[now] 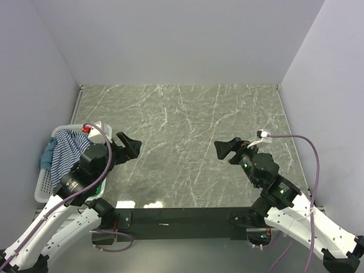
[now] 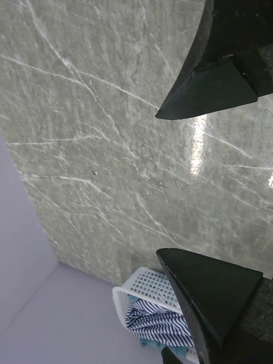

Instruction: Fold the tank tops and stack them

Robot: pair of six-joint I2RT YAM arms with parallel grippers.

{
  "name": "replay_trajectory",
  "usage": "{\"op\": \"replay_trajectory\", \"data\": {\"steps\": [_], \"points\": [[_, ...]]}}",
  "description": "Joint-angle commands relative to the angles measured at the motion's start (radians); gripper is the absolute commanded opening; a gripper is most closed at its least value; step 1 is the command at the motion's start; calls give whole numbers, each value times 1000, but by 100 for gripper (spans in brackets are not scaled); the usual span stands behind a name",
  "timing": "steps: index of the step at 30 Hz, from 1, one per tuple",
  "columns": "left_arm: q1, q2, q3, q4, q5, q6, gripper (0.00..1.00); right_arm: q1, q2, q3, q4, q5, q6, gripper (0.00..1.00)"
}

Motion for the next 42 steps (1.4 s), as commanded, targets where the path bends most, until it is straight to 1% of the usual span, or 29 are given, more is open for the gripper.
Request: {"op": "replay_trajectory", "data": {"steps": [1, 3, 4, 6, 7, 8, 9, 10, 11, 12, 13, 14, 15, 16, 17, 18, 19, 21, 22, 23, 24, 25, 28, 31, 35, 38, 39, 41, 42], "points": [[5, 24, 48, 14, -78, -57, 99, 2, -20, 0, -1, 21, -12, 100], [5, 52, 82, -27, -127, -119, 99, 2, -18, 5, -4, 4, -29, 100], [5, 63, 95, -46, -176, -133, 99, 2, -9, 14, -4, -14, -41, 100], [5, 96, 125, -61, -227, -145, 99, 4, 6, 26, -15, -29, -49, 100], [5, 116, 158, -81, -322, -171, 99, 4, 26, 42, -18, -46, -53, 100], [6, 142, 178, -142, -382, -200, 99, 2, 40, 49, -24, -52, -56, 100], [9, 200, 203, -170, -425, -249, 99, 2, 52, 57, -25, -62, -59, 100], [17, 231, 258, -194, -459, -265, 99, 2, 78, 71, -28, -71, -61, 100], [49, 262, 287, -242, -506, -279, 99, 0, 92, 76, -29, -77, -61, 100], [75, 323, 313, -254, -519, -292, 99, 2, 115, 77, -22, -83, -61, 100], [110, 353, 357, -260, -517, -289, 99, 2, 126, 80, -18, -95, -62, 100], [206, 403, 376, -256, -473, -267, 99, 2, 137, 83, -10, -103, -61, 100], [262, 423, 396, -245, -438, -254, 99, 4, 153, 86, -6, -111, -58, 99], [367, 440, 399, -238, -413, -250, 99, 4, 160, 86, -4, -120, -56, 99], [414, 472, 399, -236, -390, -262, 99, 4, 166, 88, 4, -132, -55, 99], [452, 486, 396, -234, -398, -274, 99, 2, 175, 83, 5, -138, -50, 98], [515, 500, 387, -237, -411, -288, 99, 2, 178, 82, 8, -140, -49, 98], [584, 549, 373, -250, -421, -335, 99, 2, 186, 79, 16, -146, -46, 98], [657, 567, 369, -260, -424, -352, 99, 2, 187, 77, 14, -146, -44, 98], [696, 609, 365, -273, -424, -387, 99, 2, 190, 79, 13, -151, -44, 98], [730, 629, 361, -279, -401, -397, 98, 4, 190, 79, 11, -154, -41, 98], [789, 649, 346, -273, -389, -401, 98, 2, 189, 77, 10, -158, -39, 98], [862, 719, 295, -232, -355, -423, 97, 4, 178, 71, 13, -169, -42, 98], [897, 804, 270, -208, -324, -426, 95, 4, 167, 71, 4, -169, -49, 98], [923, 928, 270, -216, -306, -444, 94, 2, 154, 68, -13, -166, -52, 98], [930, 959, 261, -198, -299, -437, 83, 4, 138, 54, -13, -163, -49, 98], [931, 960, 254, -192, -296, -434, 70, 2, 138, 50, -15, -164, -47, 98], [936, 950, 247, -181, -286, -423, 54, 2, 137, 43, -15, -163, -44, 98], [936, 943, 252, -179, -283, -418, 36, 4, 135, 42, -15, -163, -46, 98]]}}
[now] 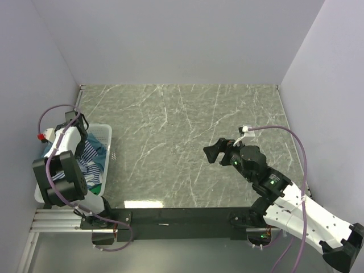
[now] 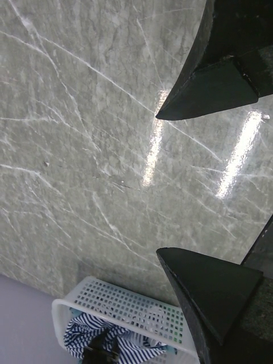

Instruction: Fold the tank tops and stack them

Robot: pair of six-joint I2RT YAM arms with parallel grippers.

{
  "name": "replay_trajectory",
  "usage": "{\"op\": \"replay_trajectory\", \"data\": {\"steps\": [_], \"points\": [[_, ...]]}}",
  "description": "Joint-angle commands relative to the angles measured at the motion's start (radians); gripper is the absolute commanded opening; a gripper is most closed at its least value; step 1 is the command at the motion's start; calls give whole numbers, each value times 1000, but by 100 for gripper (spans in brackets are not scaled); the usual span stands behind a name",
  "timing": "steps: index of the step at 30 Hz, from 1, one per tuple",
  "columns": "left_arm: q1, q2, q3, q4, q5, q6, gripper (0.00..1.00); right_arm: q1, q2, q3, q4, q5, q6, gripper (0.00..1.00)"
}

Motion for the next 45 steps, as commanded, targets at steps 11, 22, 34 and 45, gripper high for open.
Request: {"op": "replay_trajectory", "data": {"steps": [11, 22, 34, 45], "points": [[8, -404, 71, 66, 67, 239, 1, 2, -4, 33, 4, -14, -15, 98], [-154, -615, 336, 248, 536, 362, 1, 2, 47, 190, -32, 17, -42, 97], [-982, -190, 1025, 186, 109, 471, 1, 2, 42, 360, -64, 161, -79, 97], [-1014, -225, 356, 388, 296, 256, 58, 0, 20, 202, -68, 195, 19, 97]]}}
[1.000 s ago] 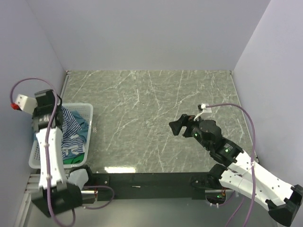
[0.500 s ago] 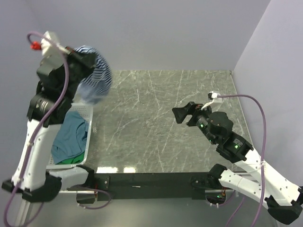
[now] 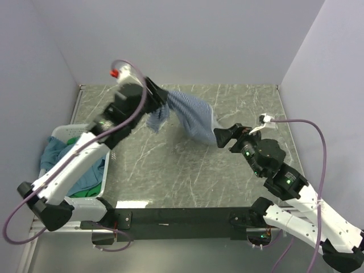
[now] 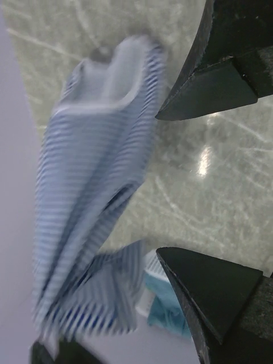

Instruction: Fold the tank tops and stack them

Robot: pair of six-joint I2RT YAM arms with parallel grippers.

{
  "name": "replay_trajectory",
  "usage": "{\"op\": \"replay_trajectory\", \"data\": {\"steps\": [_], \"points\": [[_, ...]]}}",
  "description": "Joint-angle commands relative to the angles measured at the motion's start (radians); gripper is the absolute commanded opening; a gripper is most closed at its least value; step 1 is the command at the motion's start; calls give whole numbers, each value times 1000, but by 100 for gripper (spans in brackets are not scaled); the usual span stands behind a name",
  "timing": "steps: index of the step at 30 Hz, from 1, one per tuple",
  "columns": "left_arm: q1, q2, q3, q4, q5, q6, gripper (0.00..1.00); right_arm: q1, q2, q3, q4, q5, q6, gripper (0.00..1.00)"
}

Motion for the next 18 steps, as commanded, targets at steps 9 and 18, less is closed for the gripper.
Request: {"op": "replay_trajectory", "data": {"steps": [9, 18], "points": [[139, 60, -457, 117, 59, -80, 67, -1, 166, -240, 67, 48, 209, 97], [159, 399, -360, 51, -36, -73, 56, -188, 459, -232, 180, -57, 298, 93]]}}
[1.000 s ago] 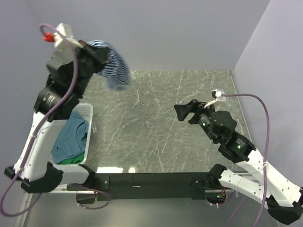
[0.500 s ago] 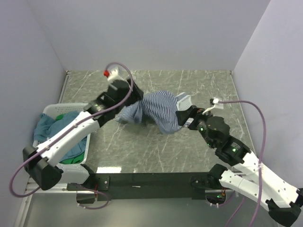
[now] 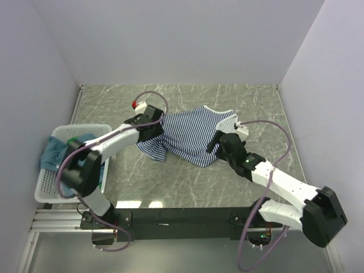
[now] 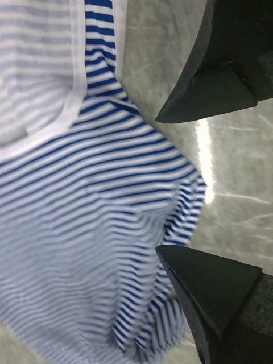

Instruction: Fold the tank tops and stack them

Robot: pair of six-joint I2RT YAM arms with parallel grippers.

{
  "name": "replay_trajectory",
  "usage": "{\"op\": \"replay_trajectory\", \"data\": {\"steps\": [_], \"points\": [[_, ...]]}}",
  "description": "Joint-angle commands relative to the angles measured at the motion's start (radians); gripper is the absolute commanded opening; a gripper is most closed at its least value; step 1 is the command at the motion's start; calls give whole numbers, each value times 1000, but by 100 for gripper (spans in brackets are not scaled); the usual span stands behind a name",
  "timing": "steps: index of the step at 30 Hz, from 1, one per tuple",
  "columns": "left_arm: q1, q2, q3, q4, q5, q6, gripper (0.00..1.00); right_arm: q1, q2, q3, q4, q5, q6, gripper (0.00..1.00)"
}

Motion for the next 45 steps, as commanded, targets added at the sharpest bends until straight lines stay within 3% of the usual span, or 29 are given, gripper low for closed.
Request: {"op": "replay_trajectory", "data": {"steps": [1, 10, 12, 15, 16, 17, 19, 22, 25, 29, 33, 35, 37, 38, 41, 45], "points": [[11, 109, 65, -16, -75, -11, 56, -63, 95, 19, 107, -32, 68, 93], [31, 304, 183, -82, -167, 9, 40, -145, 327, 102, 126, -29, 141, 74], [39, 301, 160, -54, -151, 9, 30, -152, 382, 117, 125, -34, 145, 67], [40, 298, 108, -30, -128, -2, 10, -185, 431, 136, 138, -68, 151, 42], [40, 292, 81, -13, -120, -2, 4, -203, 463, 149, 137, -71, 150, 25], [40, 289, 67, -7, -112, -8, 0, -212, 479, 157, 134, -75, 151, 16], [40, 266, 10, 30, -80, -23, 0, -243, 516, 186, 125, -88, 141, 5], [34, 209, -101, 85, -25, -62, 1, -286, 569, 261, 99, -101, 109, 1], [-13, 157, -201, 165, 29, -112, 1, -340, 649, 403, 21, -92, 63, 0], [-201, 128, -248, 205, 43, -229, 0, -410, 804, 621, -65, -86, 1, 0], [-312, 56, -259, 237, 79, -286, 0, -461, 921, 922, -193, -63, -82, 1], [-320, 1, -246, 225, 84, -271, 3, -481, 947, 991, -201, -98, -120, 11], [-308, -29, -206, 170, 52, -243, 18, -498, 948, 1080, -253, -115, -155, 41], [-285, -52, -191, 147, 24, -206, 20, -498, 926, 1094, -273, -139, -180, 59], [-236, -104, -147, 84, 17, -131, 30, -493, 800, 1002, -235, -172, -212, 69], [-214, -200, -172, -14, -80, -102, 41, -470, 602, 791, -179, -198, -212, 69]]}}
